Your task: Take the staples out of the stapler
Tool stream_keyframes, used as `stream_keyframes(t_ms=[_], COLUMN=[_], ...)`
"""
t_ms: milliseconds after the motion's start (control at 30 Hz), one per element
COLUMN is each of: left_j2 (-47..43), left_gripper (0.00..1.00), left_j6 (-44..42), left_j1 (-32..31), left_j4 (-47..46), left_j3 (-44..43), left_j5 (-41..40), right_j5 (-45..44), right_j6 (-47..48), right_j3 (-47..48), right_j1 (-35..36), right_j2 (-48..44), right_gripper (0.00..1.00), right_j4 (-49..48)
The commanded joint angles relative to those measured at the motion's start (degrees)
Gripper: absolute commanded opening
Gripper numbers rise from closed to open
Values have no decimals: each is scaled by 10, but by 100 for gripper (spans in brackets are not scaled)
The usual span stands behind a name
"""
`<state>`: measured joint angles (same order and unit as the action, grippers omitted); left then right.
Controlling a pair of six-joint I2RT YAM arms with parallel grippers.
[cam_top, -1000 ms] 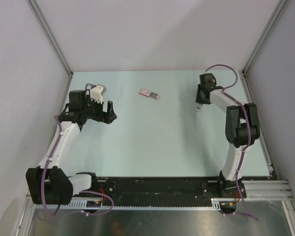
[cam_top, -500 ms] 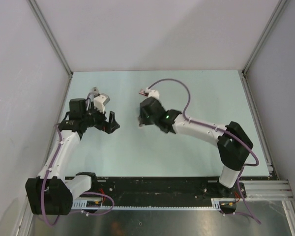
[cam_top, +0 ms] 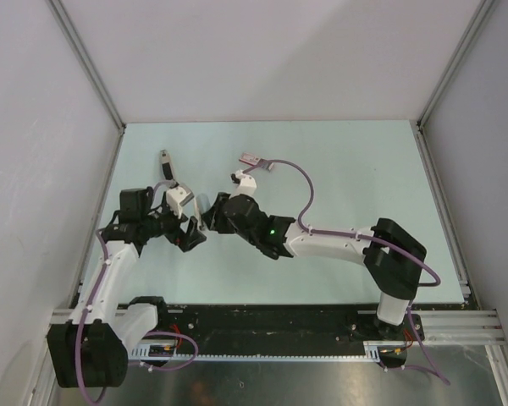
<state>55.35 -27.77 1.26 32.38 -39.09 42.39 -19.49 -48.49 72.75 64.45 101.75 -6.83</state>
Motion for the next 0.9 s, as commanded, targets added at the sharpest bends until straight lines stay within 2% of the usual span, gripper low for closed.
stream_keyframes(t_ms=[0,167,367,567,667,867], left_j2=[-4,10,18,22,26,20], left_gripper=[95,85,65,50,40,11], left_j6=[-62,-87,-110,-122,-125,-145], left_j1=[18,34,39,44,50,56], left_j4=[3,4,7,8,8,9], left_j3=[6,14,24,31,31,36], left_j5=[45,49,47,38,37,12], right_j5=[-13,1,22,51,66,76], right_j6=[-47,-57,-61,-51,-43,-14], right_j3=[-7,-16,-16,-17,-18,-38], right_j1=[6,7,7,8,10,12], right_j2=[9,13,27,52,65,63], right_gripper=[0,0,0,0,0,0], right_j4=[-77,-91,-110,-134,-140,-142])
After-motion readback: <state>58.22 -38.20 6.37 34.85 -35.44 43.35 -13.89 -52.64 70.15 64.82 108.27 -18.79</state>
